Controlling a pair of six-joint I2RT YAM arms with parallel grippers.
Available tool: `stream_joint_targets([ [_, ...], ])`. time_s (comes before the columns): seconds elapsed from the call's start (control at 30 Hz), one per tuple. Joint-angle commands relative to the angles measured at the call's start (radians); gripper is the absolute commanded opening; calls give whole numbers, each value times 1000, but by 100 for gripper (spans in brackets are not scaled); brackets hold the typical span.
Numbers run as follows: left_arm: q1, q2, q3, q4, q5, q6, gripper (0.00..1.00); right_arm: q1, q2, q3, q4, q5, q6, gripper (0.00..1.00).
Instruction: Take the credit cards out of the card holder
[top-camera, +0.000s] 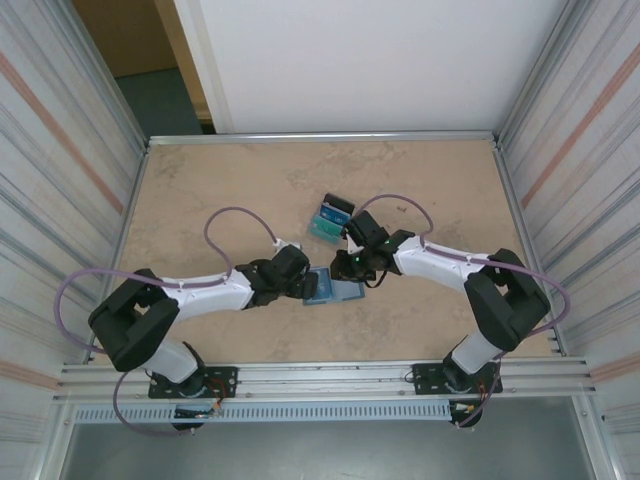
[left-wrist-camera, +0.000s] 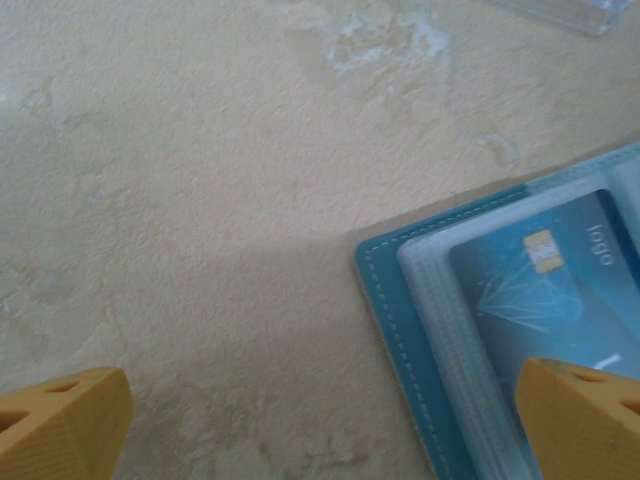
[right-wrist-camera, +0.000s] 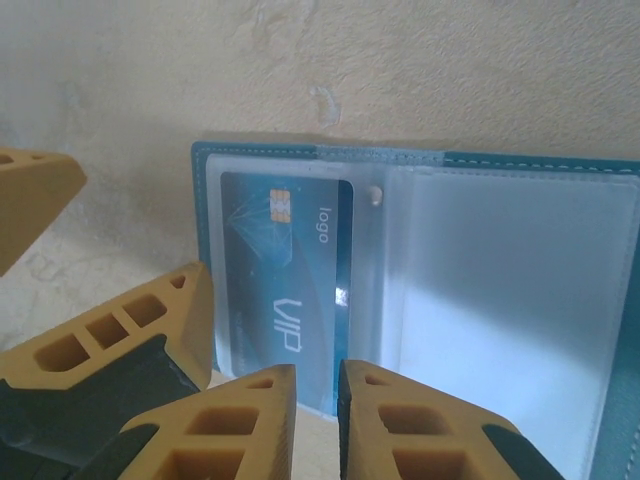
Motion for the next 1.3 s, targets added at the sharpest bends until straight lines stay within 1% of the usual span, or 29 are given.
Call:
stream_joint_targets([
  [0.0, 15, -17, -21, 8, 13, -23, 99, -15, 20, -15, 55, -60, 27, 18],
  [0.3, 24, 24, -13, 1, 37, -25, 99, -25, 54, -24, 64, -69, 27, 18],
  [0.53, 23, 35, 2, -24, 47, -21, 99, -40, 77, -42, 91, -106, 40, 18],
  [0.93, 23, 44, 15, -66, 38, -23, 99, -55, 116, -76, 170, -167, 60, 15],
  [1.27, 22, 52, 20, -79, 37, -26, 99, -62, 141, -92, 214, -203, 75, 16],
])
